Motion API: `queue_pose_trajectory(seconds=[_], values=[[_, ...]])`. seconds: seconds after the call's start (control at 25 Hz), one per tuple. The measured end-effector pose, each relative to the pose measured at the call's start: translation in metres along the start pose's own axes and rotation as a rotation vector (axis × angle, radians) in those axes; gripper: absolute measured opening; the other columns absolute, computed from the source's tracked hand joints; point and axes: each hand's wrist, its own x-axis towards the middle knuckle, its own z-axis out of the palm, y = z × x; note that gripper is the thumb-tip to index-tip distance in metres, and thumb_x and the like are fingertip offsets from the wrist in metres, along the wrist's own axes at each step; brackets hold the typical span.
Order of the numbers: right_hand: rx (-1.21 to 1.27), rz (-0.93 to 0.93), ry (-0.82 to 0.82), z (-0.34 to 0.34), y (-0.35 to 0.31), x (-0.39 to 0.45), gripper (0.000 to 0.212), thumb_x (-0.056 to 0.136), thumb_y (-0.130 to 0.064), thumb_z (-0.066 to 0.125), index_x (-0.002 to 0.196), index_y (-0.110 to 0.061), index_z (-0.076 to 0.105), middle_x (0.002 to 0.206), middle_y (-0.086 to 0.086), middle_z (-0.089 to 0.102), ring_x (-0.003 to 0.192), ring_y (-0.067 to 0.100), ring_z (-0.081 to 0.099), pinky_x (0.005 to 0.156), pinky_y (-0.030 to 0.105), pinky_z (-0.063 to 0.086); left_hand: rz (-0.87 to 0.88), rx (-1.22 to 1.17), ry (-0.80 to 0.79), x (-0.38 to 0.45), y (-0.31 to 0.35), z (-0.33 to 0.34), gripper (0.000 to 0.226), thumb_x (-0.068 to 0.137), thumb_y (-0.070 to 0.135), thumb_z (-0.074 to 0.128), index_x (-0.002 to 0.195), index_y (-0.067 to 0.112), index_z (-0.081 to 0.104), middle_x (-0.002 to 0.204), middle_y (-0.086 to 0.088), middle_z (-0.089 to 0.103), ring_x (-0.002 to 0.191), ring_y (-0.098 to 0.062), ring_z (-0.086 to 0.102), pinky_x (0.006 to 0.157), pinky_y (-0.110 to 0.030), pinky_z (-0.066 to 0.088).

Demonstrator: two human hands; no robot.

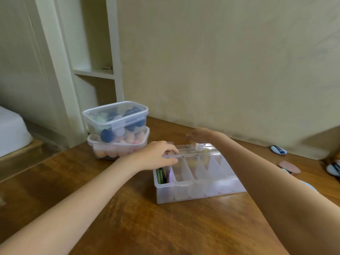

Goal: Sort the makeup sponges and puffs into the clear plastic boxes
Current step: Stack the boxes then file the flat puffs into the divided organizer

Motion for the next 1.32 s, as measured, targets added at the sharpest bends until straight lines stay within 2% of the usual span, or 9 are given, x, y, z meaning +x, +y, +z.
queue_pose_trajectory(seconds=[0.2,0.28,0.36,0.44,0.52,0.72,0.88,1.12,1.32], values=[[-0.022,0.105,-0.113,0.013,-0.001,0.023,0.046,0.097,-0.036,0.038,0.129,-0.008,0.054,0.137,0.010,0.051,0.122,0.029,0.050,0.100,0.036,0.041,-0.005,-0.051,0.003,0.002,-0.007,0.003,0.032,0.091,0.036,0.053,0.122,0.028,0.056,0.103,0.004,0.049,0.096,-0.011,0.052,0.092,-0.031,0.046],[0.103,0.055,0.084,0.015,-0.001,0.019,0.031,0.091,-0.015,0.046,0.110,-0.001,0.066,0.121,0.014,0.062,0.104,0.029,0.057,0.082,0.032,0.047,-0.005,-0.071,0.021,0.001,-0.006,0.005,0.032,0.091,0.035,0.053,0.122,0.027,0.057,0.104,0.005,0.050,0.098,-0.009,0.053,0.092,-0.028,0.047],[0.314,-0.028,0.404,0.007,-0.004,0.000,0.028,0.084,0.003,0.046,0.093,0.002,0.071,0.104,0.017,0.070,0.097,0.025,0.060,0.081,0.027,0.050,-0.011,-0.138,0.060,-0.003,-0.005,0.005,0.031,0.091,0.031,0.055,0.122,0.026,0.058,0.106,0.008,0.052,0.100,-0.006,0.053,0.088,-0.021,0.046],[0.511,-0.168,0.528,-0.008,-0.014,-0.039,0.029,0.082,0.008,0.047,0.093,0.000,0.072,0.093,0.014,0.072,0.074,0.008,0.063,0.069,0.009,0.048,-0.038,-0.283,0.094,-0.010,-0.004,0.004,0.025,0.090,0.026,0.058,0.115,0.025,0.059,0.110,0.008,0.057,0.103,-0.006,0.055,0.083,-0.015,0.046],[0.556,-0.273,0.430,-0.016,-0.029,-0.086,0.025,0.083,0.002,0.056,0.104,-0.003,0.068,0.091,0.012,0.071,0.065,0.009,0.061,0.064,0.012,0.049,-0.093,-0.378,0.082,-0.019,-0.002,0.002,0.018,0.088,0.023,0.061,0.106,0.024,0.061,0.115,0.007,0.057,0.108,-0.008,0.054,0.085,-0.018,0.045],[0.257,-0.259,0.349,0.004,-0.054,-0.145,0.036,0.080,-0.004,0.062,0.113,0.000,0.049,0.104,0.016,0.064,0.088,0.029,0.059,0.073,0.034,0.050,-0.195,-0.243,-0.001,-0.034,0.006,0.000,0.027,0.085,0.031,0.065,0.111,0.027,0.058,0.133,0.004,0.047,0.120,-0.015,0.045,0.093,-0.025,0.041],[0.228,-0.253,0.262,0.017,-0.058,-0.159,0.012,0.085,-0.005,0.058,0.096,-0.001,0.060,0.100,0.017,0.067,0.083,0.026,0.059,0.061,0.027,0.046,-0.198,-0.093,0.021,-0.040,0.009,0.004,0.030,0.080,0.036,0.069,0.105,0.028,0.054,0.125,0.006,0.043,0.109,-0.013,0.045,0.089,-0.025,0.045],[0.173,-0.290,0.148,0.024,-0.063,-0.163,0.024,0.090,-0.005,0.049,0.101,0.001,0.069,0.104,0.015,0.069,0.095,0.028,0.064,0.083,0.033,0.053,-0.177,0.046,0.151,-0.031,0.009,0.009,0.015,0.087,0.025,0.062,0.101,0.021,0.062,0.132,-0.001,0.047,0.116,-0.016,0.050,0.082,-0.021,0.042],[0.243,-0.279,0.098,0.011,-0.052,-0.154,0.028,0.088,0.003,0.045,0.097,-0.002,0.071,0.104,0.012,0.071,0.075,0.013,0.055,0.059,0.012,0.039,-0.060,-0.078,0.142,-0.027,0.017,-0.005,0.024,0.089,0.028,0.059,0.113,0.023,0.059,0.131,0.001,0.047,0.119,-0.015,0.048,0.090,-0.027,0.046]])
